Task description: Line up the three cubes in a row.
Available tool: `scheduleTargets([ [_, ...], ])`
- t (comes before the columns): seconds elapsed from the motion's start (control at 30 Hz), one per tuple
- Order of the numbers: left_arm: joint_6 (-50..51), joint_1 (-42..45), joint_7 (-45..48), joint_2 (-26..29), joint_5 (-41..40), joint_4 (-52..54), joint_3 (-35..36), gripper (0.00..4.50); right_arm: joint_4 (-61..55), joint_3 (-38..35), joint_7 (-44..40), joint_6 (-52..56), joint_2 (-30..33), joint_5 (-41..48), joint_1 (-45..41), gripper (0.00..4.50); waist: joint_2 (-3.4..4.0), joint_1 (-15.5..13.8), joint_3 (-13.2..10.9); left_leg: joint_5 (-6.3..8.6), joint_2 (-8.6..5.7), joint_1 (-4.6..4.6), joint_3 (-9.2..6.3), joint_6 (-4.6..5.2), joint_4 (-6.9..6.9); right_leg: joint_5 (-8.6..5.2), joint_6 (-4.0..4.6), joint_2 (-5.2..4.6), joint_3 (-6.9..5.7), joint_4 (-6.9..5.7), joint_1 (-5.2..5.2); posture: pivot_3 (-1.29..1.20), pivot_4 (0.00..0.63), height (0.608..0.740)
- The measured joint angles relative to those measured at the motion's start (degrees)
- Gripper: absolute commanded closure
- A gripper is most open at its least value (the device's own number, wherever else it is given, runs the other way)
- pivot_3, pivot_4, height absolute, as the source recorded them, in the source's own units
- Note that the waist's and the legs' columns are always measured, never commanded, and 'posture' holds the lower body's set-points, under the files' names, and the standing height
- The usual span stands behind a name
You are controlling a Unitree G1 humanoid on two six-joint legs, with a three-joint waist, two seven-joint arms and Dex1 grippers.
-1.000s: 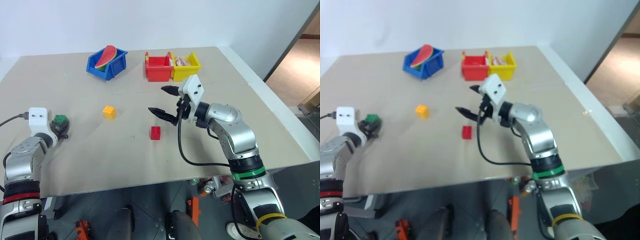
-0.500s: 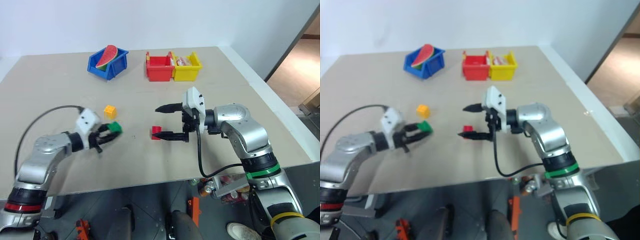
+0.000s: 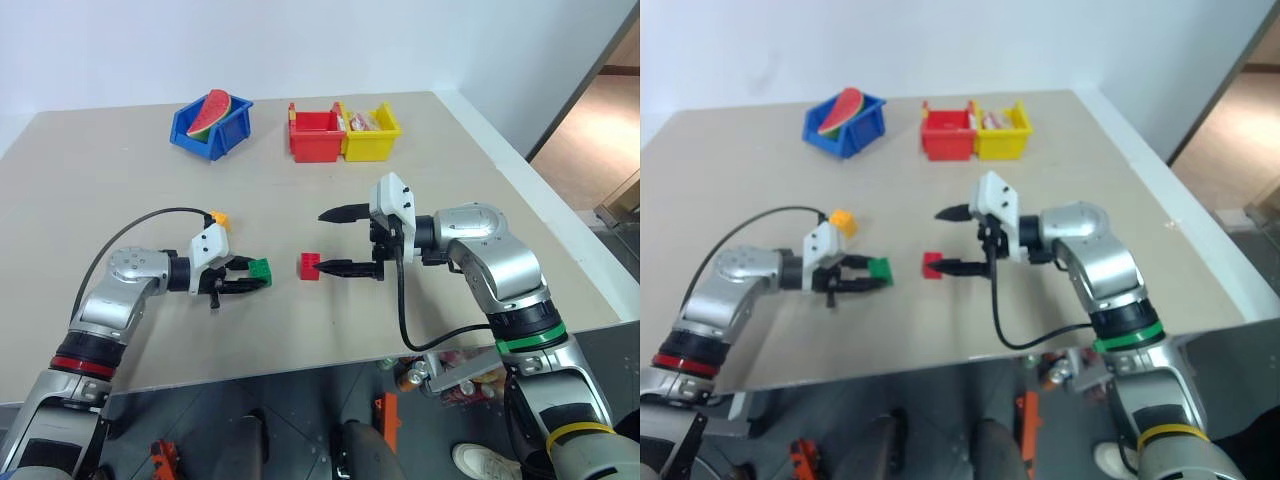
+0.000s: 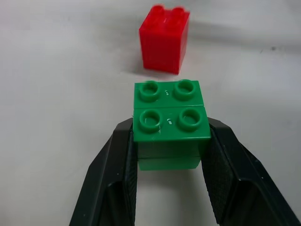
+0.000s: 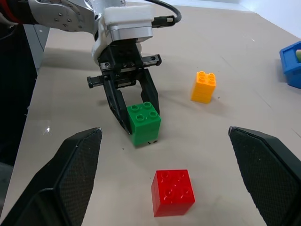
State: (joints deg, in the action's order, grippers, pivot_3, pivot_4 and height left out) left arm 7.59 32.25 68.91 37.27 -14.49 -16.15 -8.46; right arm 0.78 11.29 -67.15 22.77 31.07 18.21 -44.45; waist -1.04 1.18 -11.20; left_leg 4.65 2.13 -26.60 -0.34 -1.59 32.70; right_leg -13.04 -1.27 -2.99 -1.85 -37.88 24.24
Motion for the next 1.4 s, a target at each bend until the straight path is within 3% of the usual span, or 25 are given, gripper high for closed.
scheduleTargets([
  [0.23,-3.54,1.14,1.56,-2.85,0.56,-3.20,0.00,3.19,0.00,0.01,-0.14,0.32,0.04,0.09,-0.01,0.00,0.00,-0.01,0.00,0.00,0.01,-0.03,0.00,0.00,0.08,0.03,-0.03,0.01,0.00,0.00,-0.01,0.00,0.150,0.740],
  [1.37,-11.26,6.80,4.38,-6.03,5.70,-14.01,-0.76,3.19,0.62,0.25,-1.36,-0.45,0.15,-1.14,0.28,0.00,0.00,-0.05,0.00,0.05,0.09,-0.08,0.01,0.00,0.63,0.26,-0.13,0.02,-0.01,-0.01,-0.17,0.00,0.150,0.740],
  [1.4,-11.26,6.96,4.54,-6.03,5.71,-14.24,-0.76,2.69,0.62,0.25,-1.33,-0.45,0.16,-1.16,0.38,0.00,0.00,-0.05,0.00,0.05,0.10,-0.08,0.00,0.00,0.63,0.28,-0.11,0.02,-0.01,-0.01,-0.16,0.00,0.150,0.740],
])
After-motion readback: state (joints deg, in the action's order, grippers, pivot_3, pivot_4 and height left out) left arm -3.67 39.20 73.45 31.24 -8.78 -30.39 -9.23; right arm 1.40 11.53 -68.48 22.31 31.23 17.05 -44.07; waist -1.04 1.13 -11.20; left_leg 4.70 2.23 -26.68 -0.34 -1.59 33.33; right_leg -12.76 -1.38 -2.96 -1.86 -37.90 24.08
